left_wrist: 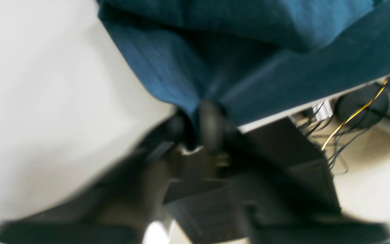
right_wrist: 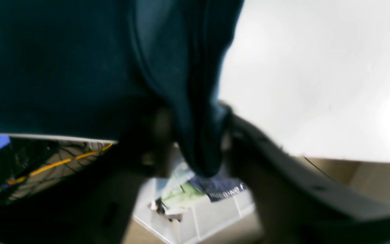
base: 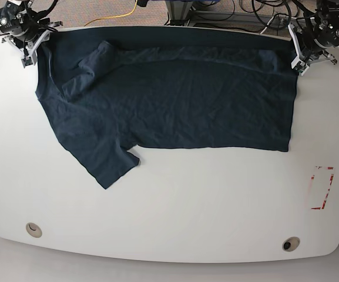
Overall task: Layout the t-shirt on the table in an organized manner, then fold the t-shirt properly
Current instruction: 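Release the t-shirt and move both grippers toward its side edges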
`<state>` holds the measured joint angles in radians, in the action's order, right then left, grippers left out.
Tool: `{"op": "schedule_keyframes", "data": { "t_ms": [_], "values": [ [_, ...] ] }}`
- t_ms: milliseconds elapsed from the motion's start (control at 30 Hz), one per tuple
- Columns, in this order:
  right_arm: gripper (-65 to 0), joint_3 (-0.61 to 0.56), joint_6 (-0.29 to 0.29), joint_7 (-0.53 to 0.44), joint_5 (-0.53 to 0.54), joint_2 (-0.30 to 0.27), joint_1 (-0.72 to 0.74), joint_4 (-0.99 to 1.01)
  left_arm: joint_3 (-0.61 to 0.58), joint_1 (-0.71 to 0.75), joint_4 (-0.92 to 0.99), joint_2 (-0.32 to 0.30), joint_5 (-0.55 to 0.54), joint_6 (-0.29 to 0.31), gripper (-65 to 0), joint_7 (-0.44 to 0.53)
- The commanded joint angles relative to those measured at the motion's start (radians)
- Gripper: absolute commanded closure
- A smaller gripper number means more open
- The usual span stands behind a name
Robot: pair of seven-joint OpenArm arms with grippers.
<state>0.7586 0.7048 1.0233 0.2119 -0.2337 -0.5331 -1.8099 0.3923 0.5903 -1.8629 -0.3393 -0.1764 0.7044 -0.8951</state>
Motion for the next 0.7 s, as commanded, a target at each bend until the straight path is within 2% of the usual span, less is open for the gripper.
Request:
{"op": "schedule_keyframes", "data": {
  "t_ms": [0,33,67,100,300,500,667],
  "values": [
    [-52.5,0.054,-0.007,0.007,-0.012,0.018,-0.008,-0.086,0.013,0.004,-0.047,-0.025,0.004,-0.006,-28.6,0.004],
    [-55.8,0.06,-0.007,0.007,-0.012,0.023,-0.008,-0.1,0.013,0.004,-0.05,-0.025,0.004,-0.006,-30.8,0.004],
    [-62.8,0.068,-0.007,0.007,-0.012,0.035,-0.003,-0.129,0.015,0.004,-0.056,-0.025,0.004,-0.006,-35.3,0.004],
    [-65.0,0.075,-0.007,0.009,-0.012,0.035,0.005,-0.153,0.023,0.004,-0.062,-0.025,0.004,-0.006,-38.1,0.004],
    [-65.0,0.081,-0.007,0.033,-0.012,0.03,0.028,-0.212,0.037,-0.016,-0.106,-0.033,0.004,-0.006,-39.2,-0.012],
    [-62.1,0.088,-0.007,0.096,0.028,-0.051,0.129,-0.21,0.043,-0.132,-0.142,-0.062,-0.004,-0.006,-39.2,-0.135],
    [-60.4,0.074,-0.007,0.117,0.068,-0.094,0.248,-0.205,0.095,-0.263,-0.142,-0.091,-0.004,-0.006,-39.2,-0.21]
  ]
}}
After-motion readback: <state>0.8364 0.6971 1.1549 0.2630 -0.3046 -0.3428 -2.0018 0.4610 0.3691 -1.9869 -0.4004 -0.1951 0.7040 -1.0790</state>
